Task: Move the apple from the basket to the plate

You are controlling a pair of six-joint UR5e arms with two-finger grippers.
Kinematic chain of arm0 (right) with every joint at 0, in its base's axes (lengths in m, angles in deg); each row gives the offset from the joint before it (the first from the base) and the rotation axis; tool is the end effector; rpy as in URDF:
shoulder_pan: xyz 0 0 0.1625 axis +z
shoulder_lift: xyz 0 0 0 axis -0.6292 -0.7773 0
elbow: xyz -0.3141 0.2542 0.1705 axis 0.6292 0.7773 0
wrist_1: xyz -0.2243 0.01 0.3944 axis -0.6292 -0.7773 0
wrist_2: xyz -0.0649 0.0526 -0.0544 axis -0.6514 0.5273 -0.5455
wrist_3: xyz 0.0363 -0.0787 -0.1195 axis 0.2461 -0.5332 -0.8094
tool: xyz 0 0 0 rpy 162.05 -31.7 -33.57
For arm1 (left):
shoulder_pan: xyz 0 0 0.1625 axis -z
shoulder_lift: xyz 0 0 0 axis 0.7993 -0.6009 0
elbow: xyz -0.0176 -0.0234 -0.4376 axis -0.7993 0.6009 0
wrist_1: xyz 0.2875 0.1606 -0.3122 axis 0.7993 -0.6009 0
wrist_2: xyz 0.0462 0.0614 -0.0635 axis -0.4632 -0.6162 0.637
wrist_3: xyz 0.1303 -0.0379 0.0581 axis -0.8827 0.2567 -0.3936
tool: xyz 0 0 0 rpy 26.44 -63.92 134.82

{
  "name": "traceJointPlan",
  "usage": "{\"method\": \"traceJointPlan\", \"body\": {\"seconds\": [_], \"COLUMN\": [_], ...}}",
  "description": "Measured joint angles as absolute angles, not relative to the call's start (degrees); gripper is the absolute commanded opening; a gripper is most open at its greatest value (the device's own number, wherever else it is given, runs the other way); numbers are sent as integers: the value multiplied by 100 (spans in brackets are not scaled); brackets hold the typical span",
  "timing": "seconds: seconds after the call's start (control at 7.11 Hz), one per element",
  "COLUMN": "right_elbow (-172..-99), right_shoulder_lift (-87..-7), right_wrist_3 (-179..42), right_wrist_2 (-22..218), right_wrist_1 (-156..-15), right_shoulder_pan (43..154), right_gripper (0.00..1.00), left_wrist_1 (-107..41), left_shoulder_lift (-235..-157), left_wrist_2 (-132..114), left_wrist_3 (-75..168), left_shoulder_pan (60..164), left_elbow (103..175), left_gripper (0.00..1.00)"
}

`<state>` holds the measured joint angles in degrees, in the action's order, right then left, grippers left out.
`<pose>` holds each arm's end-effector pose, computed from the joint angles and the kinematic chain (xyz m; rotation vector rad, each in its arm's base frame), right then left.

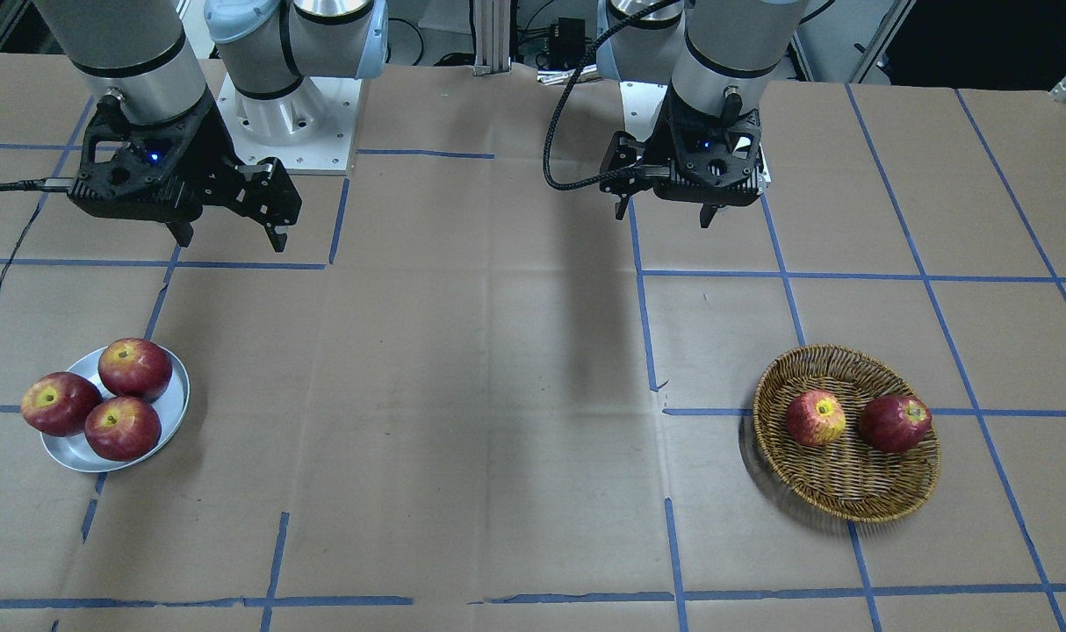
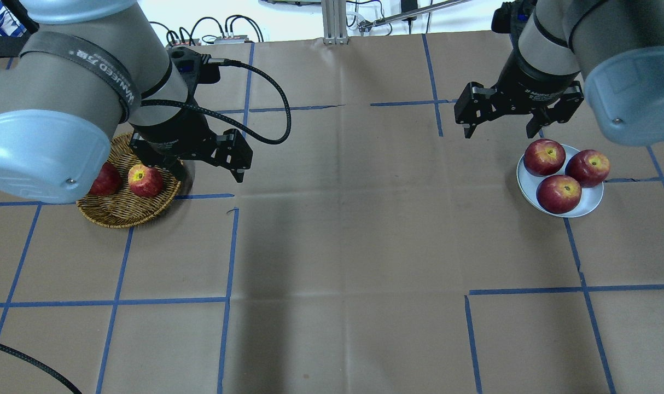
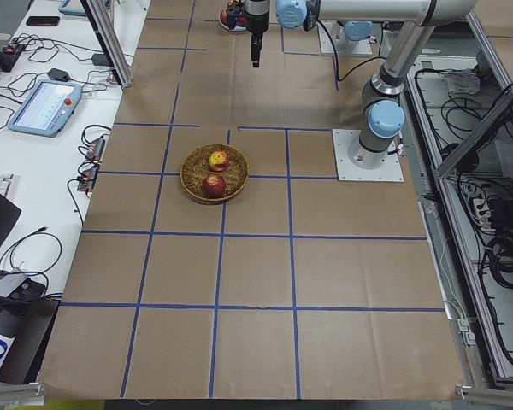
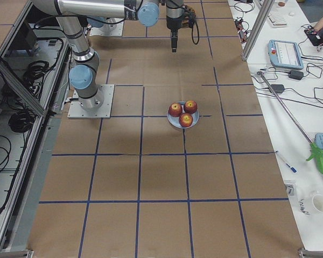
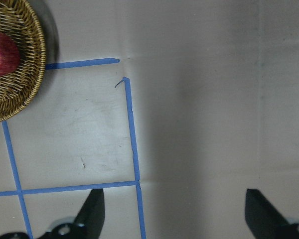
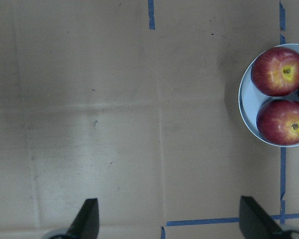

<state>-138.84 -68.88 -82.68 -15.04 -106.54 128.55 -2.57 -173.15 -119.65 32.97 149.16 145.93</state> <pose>0.1293 -0.5286 0.4251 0.0818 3.1378 -0.0965 -0.1889 -0.4881 0.4121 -0.1276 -3.1218 -0.0349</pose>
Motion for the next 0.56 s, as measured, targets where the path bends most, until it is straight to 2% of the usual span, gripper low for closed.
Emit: {"method": "traceJointPlan", "body": {"seconds": [0.56], "right_elbow": [-13884], "right_shoulder_lift": [-6888], "right_wrist_3": [-8274], "right_wrist_2": [-1505], "right_wrist_1": [-10645], "right_shoulder_pan": [12848], "right_gripper": [100], "left_wrist_1": [-240], "left_shoulder_lift": [-17378], "left_wrist_2": [-11953], "left_wrist_3": [3295], "left_shoulder_pan": [14913], "left_elbow": [14537], "left_gripper": [99]}}
